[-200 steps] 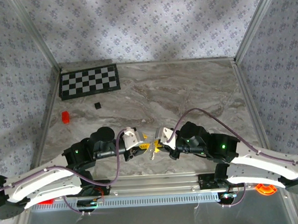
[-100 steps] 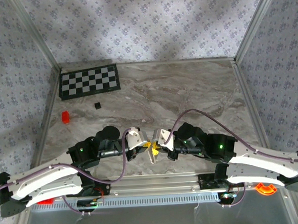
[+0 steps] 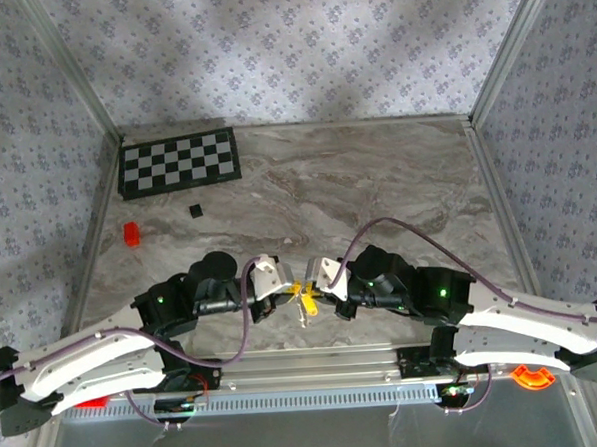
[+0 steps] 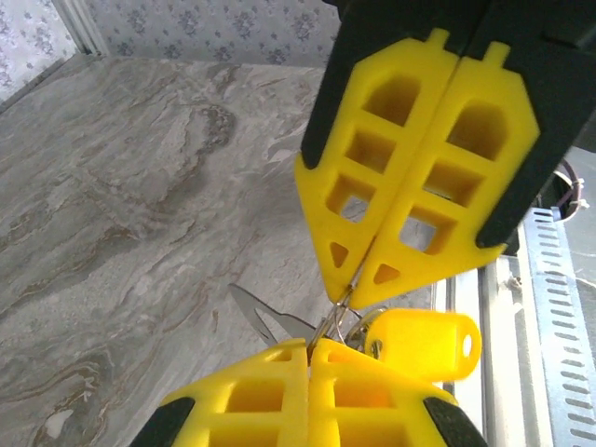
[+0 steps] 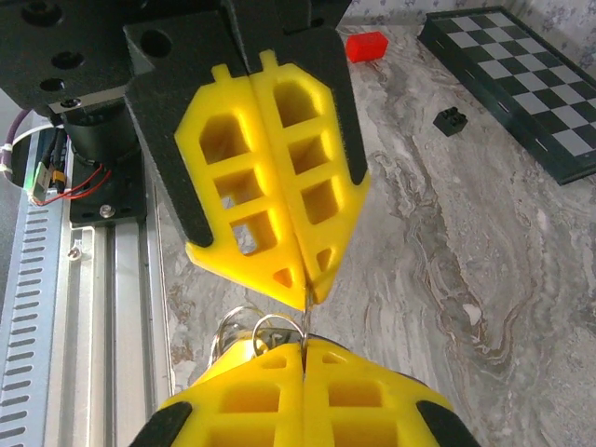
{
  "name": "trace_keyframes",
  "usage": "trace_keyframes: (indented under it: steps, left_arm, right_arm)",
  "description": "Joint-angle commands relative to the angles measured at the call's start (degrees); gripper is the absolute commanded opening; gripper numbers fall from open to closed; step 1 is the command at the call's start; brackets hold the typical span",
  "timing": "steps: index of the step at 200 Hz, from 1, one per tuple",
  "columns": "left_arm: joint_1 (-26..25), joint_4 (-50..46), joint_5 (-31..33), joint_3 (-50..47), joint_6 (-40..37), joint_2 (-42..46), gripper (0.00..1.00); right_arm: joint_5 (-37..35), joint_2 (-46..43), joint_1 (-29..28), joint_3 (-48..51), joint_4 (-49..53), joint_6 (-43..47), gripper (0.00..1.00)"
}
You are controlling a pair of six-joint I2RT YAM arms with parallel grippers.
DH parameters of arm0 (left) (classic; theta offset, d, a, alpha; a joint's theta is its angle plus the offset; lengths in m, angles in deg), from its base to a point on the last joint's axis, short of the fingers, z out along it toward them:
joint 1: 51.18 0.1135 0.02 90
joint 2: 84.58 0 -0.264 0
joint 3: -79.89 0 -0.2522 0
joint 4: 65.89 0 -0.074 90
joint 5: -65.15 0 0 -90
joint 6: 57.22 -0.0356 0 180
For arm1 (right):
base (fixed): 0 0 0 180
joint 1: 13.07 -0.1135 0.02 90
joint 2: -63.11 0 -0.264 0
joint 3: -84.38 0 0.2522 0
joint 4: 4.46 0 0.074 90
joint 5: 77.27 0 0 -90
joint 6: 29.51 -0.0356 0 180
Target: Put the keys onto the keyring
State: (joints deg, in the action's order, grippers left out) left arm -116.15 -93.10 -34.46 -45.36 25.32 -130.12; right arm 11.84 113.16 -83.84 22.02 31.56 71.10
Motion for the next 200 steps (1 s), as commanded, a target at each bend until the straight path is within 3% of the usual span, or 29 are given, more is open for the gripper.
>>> trace_keyframes:
  steps: [1, 47, 130, 200]
  left_arm:
    - [0.0, 4.6, -4.1, -0.2, 0.8, 1.2, 0.0]
    - [0.0, 8.1, -5.3, -2.0, 2.4, 2.2, 0.0]
    - [0.0, 22.1, -8.7, -7.3, 7.3, 4.4, 0.0]
    - [-0.1, 28.1, -9.8, -10.1, 8.7, 6.0, 0.0]
  right_arm:
    - [-1.1, -0.7, -0.4, -1.2, 0.0, 0.7, 0.0]
    - [-0.8, -1.5, -0.4, -0.8, -1.0, 0.0, 0.0]
    - [3.5, -6.9, 0.8, 2.0, -3.6, -1.8, 0.24]
    - [5.5, -8.7, 1.7, 2.9, -4.7, -3.0, 0.26]
